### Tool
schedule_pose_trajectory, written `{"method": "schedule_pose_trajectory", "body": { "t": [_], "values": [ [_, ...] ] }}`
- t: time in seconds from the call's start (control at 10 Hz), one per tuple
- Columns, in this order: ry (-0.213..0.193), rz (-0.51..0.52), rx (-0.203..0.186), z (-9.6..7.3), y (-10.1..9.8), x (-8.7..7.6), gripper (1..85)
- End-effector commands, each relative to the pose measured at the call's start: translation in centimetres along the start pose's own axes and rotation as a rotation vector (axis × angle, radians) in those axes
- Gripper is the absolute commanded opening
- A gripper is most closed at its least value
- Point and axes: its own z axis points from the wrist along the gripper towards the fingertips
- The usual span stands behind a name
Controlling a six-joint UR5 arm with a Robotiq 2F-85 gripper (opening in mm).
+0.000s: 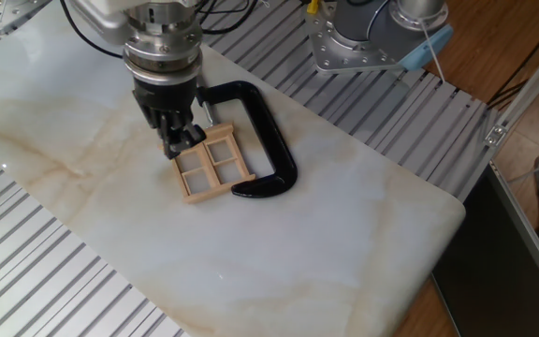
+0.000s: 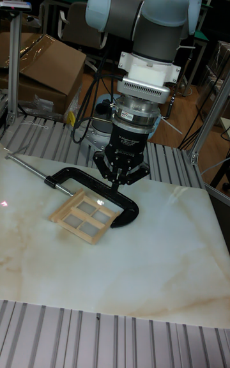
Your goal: Open a sliding window
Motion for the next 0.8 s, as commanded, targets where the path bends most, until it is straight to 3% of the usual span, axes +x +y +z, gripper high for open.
{"method": "schedule_pose_trajectory", "body": {
  "t": [0.0, 0.1, 0.2, 0.3, 0.4, 0.5, 0.6, 0.7],
  "values": [
    [0.067, 0.02, -0.013, -0.1, 0.5, 2.1, 0.7],
    [0.09, 0.01, -0.014, 0.0, 0.2, 2.9, 0.7],
    [0.076, -0.024, -0.03, 0.5, -0.2, 3.2, 0.7],
    [0.095, -0.031, -0.082, 0.4, 0.5, 4.3, 0.7],
    [0.064, -0.072, -0.058, 0.4, -0.6, 4.1, 0.7],
    [0.045, -0.084, -0.083, 0.3, -0.3, 4.0, 0.7],
    [0.047, -0.127, -0.095, 0.5, 0.1, 4.1, 0.7],
    [0.043, -0.161, -0.07, 0.8, -0.5, 4.2, 0.7]
  ]
}}
